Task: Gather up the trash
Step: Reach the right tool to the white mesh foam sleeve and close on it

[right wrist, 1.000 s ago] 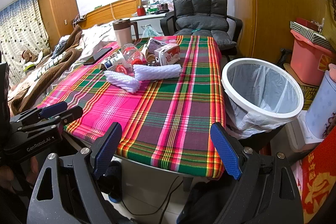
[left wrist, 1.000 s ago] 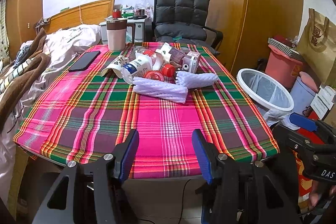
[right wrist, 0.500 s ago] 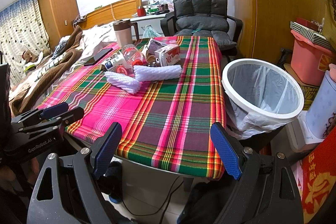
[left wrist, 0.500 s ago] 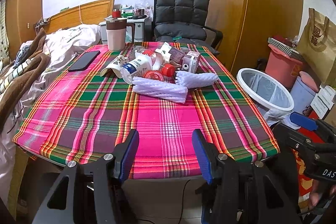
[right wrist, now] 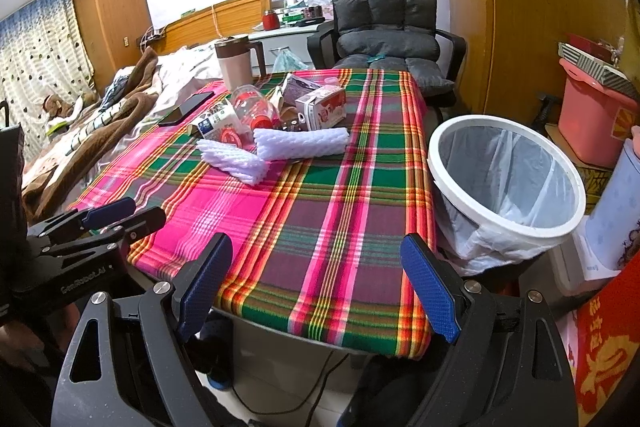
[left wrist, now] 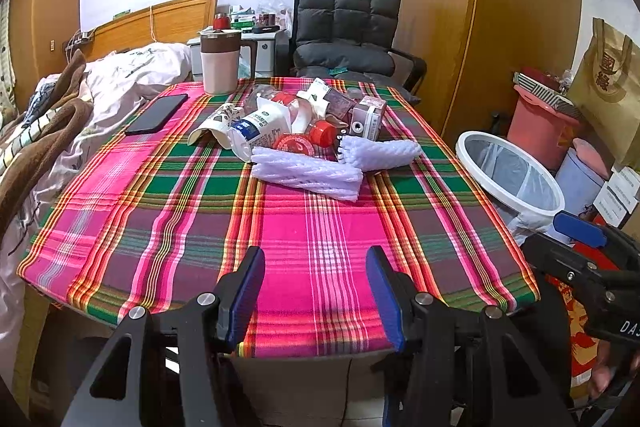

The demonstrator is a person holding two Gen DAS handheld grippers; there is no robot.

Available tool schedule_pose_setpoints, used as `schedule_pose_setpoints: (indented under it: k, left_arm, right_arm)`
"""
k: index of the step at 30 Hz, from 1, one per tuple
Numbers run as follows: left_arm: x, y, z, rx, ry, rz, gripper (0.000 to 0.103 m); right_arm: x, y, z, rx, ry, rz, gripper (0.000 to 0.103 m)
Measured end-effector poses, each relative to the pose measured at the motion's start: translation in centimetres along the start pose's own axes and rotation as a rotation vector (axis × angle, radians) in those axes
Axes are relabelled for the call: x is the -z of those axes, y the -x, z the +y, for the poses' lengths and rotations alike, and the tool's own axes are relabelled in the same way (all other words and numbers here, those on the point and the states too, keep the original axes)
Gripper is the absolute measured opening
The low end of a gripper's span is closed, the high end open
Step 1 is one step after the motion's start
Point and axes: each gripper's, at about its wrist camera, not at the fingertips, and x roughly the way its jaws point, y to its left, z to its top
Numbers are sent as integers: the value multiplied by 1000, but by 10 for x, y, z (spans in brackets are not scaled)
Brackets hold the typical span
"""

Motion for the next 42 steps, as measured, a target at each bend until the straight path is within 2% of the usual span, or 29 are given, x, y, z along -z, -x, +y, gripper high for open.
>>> schedule_pose_setpoints:
  k: [1, 13, 19, 22, 29, 36, 40, 42]
  left_arm:
    - [-1, -2, 1, 0, 3, 0, 52]
    - [-43, -38, 33, 5, 61, -10, 52]
    - [-67, -59, 51, -25, 76, -21, 52]
    - [-79, -70, 59, -30, 68, -26, 52]
    - [-98, -94, 73, -14, 39, -25, 52]
    - [-113, -120, 78, 13, -17, -27, 53]
    - [-117, -136, 78, 32, -48, 0, 56]
    - [-117, -146, 78, 34, -62, 19, 56]
  right_arm:
    - [-10, -2, -8, -5, 0, 0, 87]
    - [-45, -34, -12, -40, 1, -10, 87]
    - [-60, -51, -16, -54, -18, -2, 79]
    - [-65, -63, -17, -70, -44, 22, 75]
    - [-71, -88, -24, -125, -173, 98, 73]
    - [-73, -112, -24, -124, -236, 162, 72]
    - [-72, -123, -29, -129, -290, 200, 62]
    - [-72, -127, -32, -134, -303, 213, 49]
